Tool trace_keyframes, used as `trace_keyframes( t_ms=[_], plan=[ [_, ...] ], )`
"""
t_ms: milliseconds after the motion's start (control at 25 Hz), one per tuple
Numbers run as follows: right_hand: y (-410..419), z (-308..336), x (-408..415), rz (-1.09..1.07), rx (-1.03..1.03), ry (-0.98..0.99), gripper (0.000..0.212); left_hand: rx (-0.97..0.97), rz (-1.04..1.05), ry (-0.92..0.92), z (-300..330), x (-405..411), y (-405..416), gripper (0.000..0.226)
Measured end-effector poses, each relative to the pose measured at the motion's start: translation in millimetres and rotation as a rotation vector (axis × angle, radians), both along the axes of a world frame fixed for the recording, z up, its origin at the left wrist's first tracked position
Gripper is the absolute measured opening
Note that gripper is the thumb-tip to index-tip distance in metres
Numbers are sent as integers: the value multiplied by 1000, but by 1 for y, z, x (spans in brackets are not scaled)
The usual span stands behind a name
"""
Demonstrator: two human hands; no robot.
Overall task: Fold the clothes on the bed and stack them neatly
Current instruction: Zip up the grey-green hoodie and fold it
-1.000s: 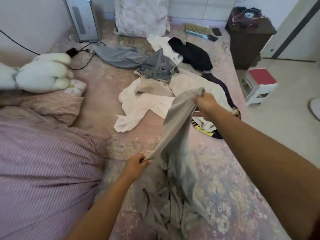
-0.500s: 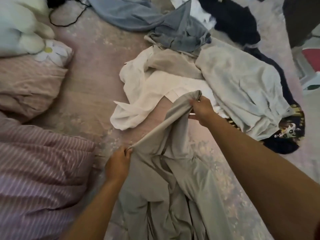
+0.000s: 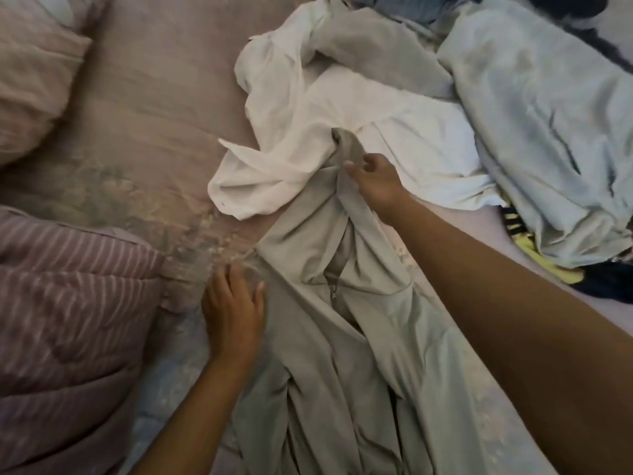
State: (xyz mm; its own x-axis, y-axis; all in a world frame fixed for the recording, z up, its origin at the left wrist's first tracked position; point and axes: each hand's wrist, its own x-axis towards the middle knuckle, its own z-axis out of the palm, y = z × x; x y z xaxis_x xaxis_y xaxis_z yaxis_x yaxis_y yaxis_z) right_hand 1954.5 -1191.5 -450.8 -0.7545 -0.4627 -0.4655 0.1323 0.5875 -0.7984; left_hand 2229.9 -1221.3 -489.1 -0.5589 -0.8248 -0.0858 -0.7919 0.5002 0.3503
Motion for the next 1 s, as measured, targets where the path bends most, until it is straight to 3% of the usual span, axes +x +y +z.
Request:
trace_keyframes(
  t_ms=[120,240,400,560,640,720,840,920,1000],
  plan=[
    [92,-1,45,119,122,111,38,-91,-214,48,2,42,48,52],
    [204,-5,110,161,277,125,45,-164,-556,16,8,73,102,51],
    [309,-8,197,77,425,134,58,-87,-816,-24,15,110,172,54],
    [379,-5,279,-3,553,83,71,132,-788,-160,15,164,236,76],
    [403,-5,303,-32,646,101,75,114,-755,-189,17,185,265,92],
    [418,-7,306,-99,649,107,55,74,-715,-227,19,193,290,105],
    [431,2,268,-176,450,71,14,131,-558,-241,26,189,303,104],
    [449,12,219,-270,423,72,16,157,-476,-249,31,190,303,94],
    [472,23,163,-288,485,203,21,149,-407,-288,34,197,297,87]
  ],
)
